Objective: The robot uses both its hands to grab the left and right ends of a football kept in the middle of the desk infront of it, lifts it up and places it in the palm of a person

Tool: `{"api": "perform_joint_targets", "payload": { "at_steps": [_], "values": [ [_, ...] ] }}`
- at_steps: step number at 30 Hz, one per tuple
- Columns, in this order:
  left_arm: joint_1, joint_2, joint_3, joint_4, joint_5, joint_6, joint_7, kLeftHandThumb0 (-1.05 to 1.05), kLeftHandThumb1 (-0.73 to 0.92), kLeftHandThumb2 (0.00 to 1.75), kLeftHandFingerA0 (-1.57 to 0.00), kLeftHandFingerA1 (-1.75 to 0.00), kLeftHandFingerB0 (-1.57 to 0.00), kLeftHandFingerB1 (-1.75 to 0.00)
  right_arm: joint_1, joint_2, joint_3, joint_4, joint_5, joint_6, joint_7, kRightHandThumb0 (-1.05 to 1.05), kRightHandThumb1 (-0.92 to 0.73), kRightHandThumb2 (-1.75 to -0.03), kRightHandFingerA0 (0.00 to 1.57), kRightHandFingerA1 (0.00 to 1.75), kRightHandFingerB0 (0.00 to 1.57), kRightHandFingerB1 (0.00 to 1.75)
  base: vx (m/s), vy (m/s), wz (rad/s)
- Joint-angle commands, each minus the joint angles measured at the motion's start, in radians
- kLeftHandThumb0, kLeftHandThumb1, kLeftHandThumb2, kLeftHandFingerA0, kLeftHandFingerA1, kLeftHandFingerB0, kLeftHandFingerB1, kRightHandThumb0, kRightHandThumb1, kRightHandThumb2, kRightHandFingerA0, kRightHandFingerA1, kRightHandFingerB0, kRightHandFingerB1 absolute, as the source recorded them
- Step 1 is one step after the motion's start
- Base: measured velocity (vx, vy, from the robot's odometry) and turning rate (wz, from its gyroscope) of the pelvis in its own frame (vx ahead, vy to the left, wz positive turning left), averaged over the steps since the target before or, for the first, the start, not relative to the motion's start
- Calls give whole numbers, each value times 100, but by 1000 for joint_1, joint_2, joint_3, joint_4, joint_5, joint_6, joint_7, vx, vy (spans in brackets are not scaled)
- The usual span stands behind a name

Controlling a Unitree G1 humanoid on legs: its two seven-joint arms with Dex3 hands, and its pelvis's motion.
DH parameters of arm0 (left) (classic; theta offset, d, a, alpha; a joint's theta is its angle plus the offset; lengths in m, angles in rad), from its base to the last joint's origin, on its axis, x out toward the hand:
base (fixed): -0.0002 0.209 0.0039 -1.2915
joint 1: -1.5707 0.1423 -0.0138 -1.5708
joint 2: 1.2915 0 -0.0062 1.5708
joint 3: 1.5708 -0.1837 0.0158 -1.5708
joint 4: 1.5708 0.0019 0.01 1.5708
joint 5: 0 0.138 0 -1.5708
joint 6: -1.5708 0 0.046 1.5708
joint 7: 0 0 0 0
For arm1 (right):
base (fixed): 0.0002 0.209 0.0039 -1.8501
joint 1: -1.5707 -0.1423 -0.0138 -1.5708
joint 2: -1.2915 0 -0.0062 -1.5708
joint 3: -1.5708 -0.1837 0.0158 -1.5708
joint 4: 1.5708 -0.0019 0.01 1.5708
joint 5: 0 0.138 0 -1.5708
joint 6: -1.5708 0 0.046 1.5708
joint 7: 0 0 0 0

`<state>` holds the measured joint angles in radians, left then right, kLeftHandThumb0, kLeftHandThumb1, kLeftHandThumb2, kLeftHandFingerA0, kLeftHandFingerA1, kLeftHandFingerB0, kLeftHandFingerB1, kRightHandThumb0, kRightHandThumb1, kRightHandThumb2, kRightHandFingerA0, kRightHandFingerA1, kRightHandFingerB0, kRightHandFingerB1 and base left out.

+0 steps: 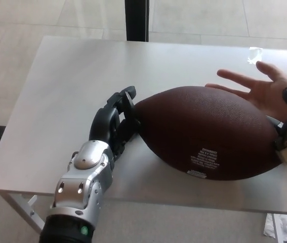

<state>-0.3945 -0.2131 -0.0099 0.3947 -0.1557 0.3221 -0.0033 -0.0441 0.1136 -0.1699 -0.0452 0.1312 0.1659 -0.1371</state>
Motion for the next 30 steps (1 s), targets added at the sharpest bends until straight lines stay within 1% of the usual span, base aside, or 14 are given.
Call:
{"api": "perform_joint_targets", "payload": {
  "at_steps": [1,3,4,7,8,9,11,12,13,15,16,17,20,30],
  "values": [
    [13,-22,6,30,6,35,36,-94,85,125,-21,-59,-9,-23,19,43,16,10,26,4,-3,-85,-80,-115,55,63,33,47,0,0,0],
    [12,-26,6,34,9,31,40,-101,92,89,-22,-56,-9,-24,25,46,21,18,23,-3,0,-84,-80,-115,54,64,32,47,0,0,0],
    [13,-28,6,35,10,29,40,-93,85,125,-21,-59,-9,-23,26,47,21,28,23,-13,2,-87,-81,-115,53,65,32,47,0,0,0],
    [13,-28,9,42,9,29,40,-91,84,125,-20,-59,-9,-24,32,58,22,48,23,-43,1,-85,-81,-116,52,64,31,47,0,0,0],
    [14,-28,10,47,11,26,44,-92,85,125,-19,-58,-9,-25,32,70,22,51,22,-56,-10,-86,-92,-76,59,54,36,34,0,0,0],
    [13,-28,11,52,12,22,46,-91,84,126,-20,-59,-9,-24,22,81,16,50,31,-57,-20,-84,-79,-114,54,62,33,48,0,0,0],
    [14,-28,13,57,13,17,52,-92,84,124,-19,-58,-8,-26,15,92,15,42,29,-58,-30,-88,-81,-115,57,64,34,48,0,0,0],
    [18,-26,10,56,16,13,52,-103,92,90,-23,-56,-9,-23,15,92,18,34,30,-63,-26,-86,-80,-115,54,62,33,47,0,0,0],
    [16,-31,12,58,15,13,58,-91,84,124,-22,-60,-9,-28,8,86,20,22,21,-58,-30,-82,-80,-115,53,62,33,48,0,0,0],
    [23,-21,3,49,23,15,54,-90,85,125,-22,-60,-8,-28,2,83,18,4,28,-52,-27,-82,-80,-115,57,65,33,48,0,0,0],
    [25,-21,-1,47,26,18,55,-103,89,96,-24,-58,-11,-25,2,72,14,-9,28,-48,-22,-82,-92,-74,59,55,37,33,0,0,0],
    [29,-15,-1,43,25,17,49,-91,84,125,-22,-59,-8,-27,0,52,9,-26,23,-39,-16,-81,-92,-75,57,53,37,33,0,0,0],
    [28,-1,2,45,24,12,42,-92,84,125,-22,-60,-8,-26,-9,8,-12,-39,38,-31,13,-82,-92,-76,54,52,34,32,0,0,0],
    [36,8,25,56,29,14,70,-94,92,87,-29,-56,-11,-26,-6,-43,-62,-114,63,48,7,-84,-92,-72,62,50,42,34,0,0,0]
  ]
}}
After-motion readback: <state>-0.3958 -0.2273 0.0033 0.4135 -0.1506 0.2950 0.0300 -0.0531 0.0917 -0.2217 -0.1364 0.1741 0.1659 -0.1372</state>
